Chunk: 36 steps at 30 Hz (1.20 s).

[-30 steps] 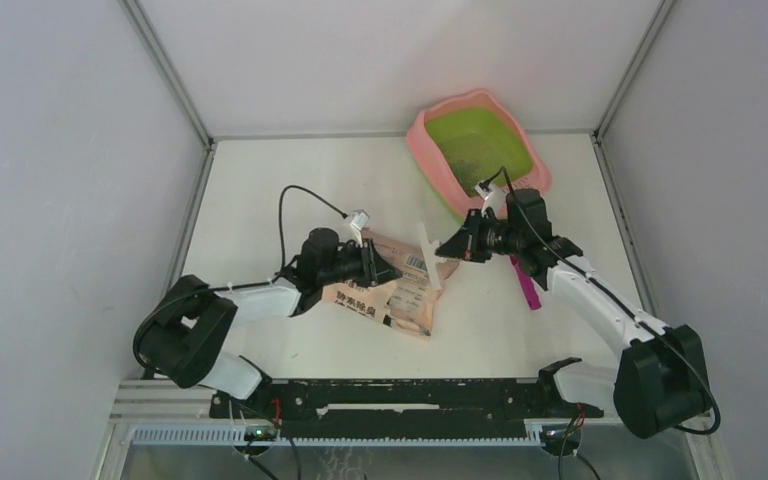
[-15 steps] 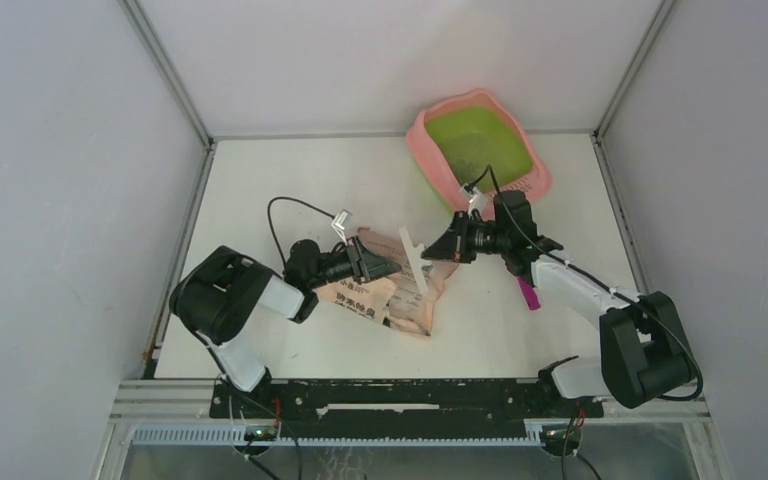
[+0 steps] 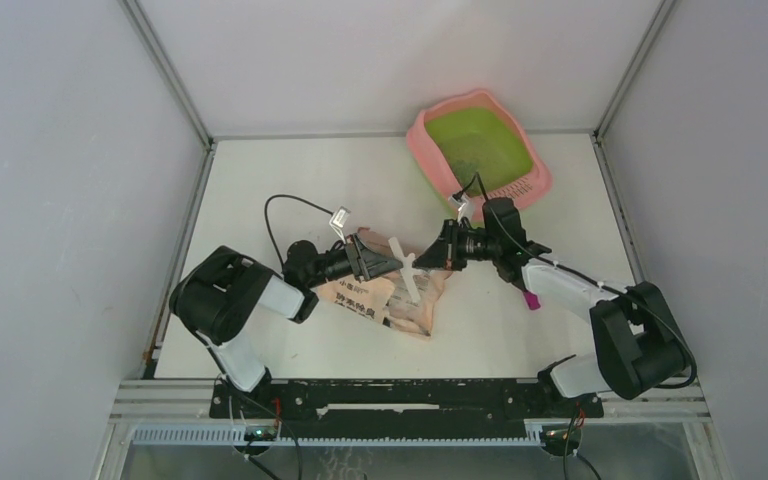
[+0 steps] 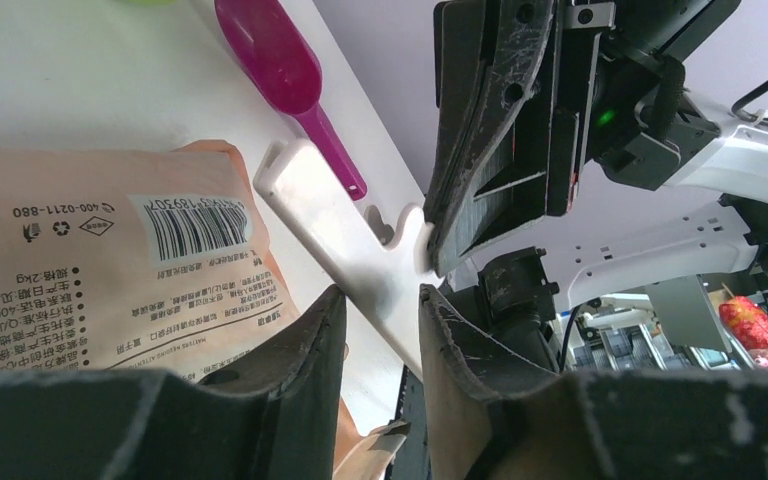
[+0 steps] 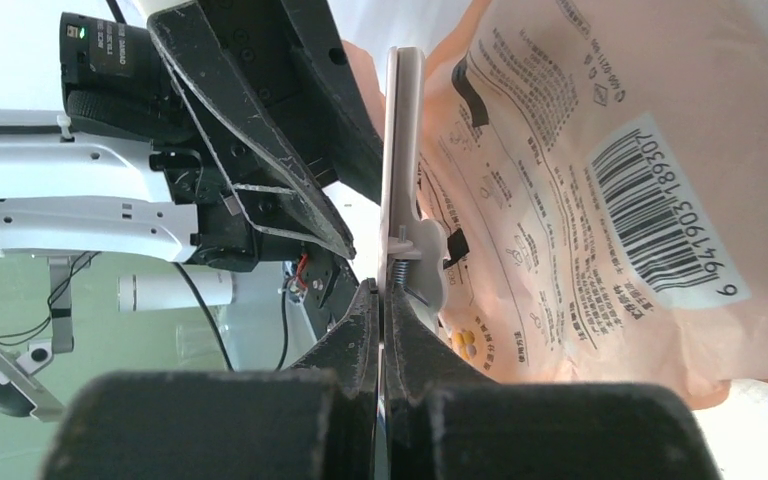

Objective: Fill the litter box with clean litter
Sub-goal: Pick up the clamp at the center of the board.

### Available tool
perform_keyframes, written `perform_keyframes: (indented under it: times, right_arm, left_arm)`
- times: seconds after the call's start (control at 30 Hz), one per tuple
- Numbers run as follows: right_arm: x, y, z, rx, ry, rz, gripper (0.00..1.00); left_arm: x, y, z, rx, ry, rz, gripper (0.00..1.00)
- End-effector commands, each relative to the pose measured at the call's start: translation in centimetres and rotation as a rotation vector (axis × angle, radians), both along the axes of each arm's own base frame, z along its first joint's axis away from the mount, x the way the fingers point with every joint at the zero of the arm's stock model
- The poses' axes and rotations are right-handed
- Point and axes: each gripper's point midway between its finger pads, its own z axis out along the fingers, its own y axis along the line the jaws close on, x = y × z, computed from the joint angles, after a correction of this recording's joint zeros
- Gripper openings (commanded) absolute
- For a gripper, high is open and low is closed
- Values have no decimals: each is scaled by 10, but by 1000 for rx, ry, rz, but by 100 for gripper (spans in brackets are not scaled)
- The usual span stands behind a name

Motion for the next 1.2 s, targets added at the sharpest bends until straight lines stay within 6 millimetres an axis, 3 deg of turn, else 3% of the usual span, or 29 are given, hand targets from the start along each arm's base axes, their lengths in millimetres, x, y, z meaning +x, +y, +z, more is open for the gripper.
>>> perform_keyframes:
  times: [0.0, 0.33, 0.6, 0.7, 0.8, 1.03, 1.17]
  right_arm:
    - [-4, 12, 13, 54, -55, 37, 0]
    - [-14, 17, 14, 79, -40, 78, 0]
    - [-26, 15, 7, 77, -36, 89, 0]
    - [-27, 15, 8, 85, -38, 83, 0]
    - [-26, 16, 11, 98, -39, 82, 0]
    - [-23, 25, 16, 138, -34, 84, 0]
    - [-25, 25, 14, 134, -30, 91, 0]
  left_arm:
    - [0, -1, 24, -46, -89, -20, 37]
    - [3, -1, 24, -52, -77, -15, 38]
    - [4, 5, 34, -70, -83, -5, 44]
    - [5, 6, 34, -71, -77, -3, 37]
    - [5, 6, 33, -71, -69, -9, 23]
    - [5, 5, 36, -78, -65, -20, 22]
    - [4, 5, 37, -80, -66, -23, 13]
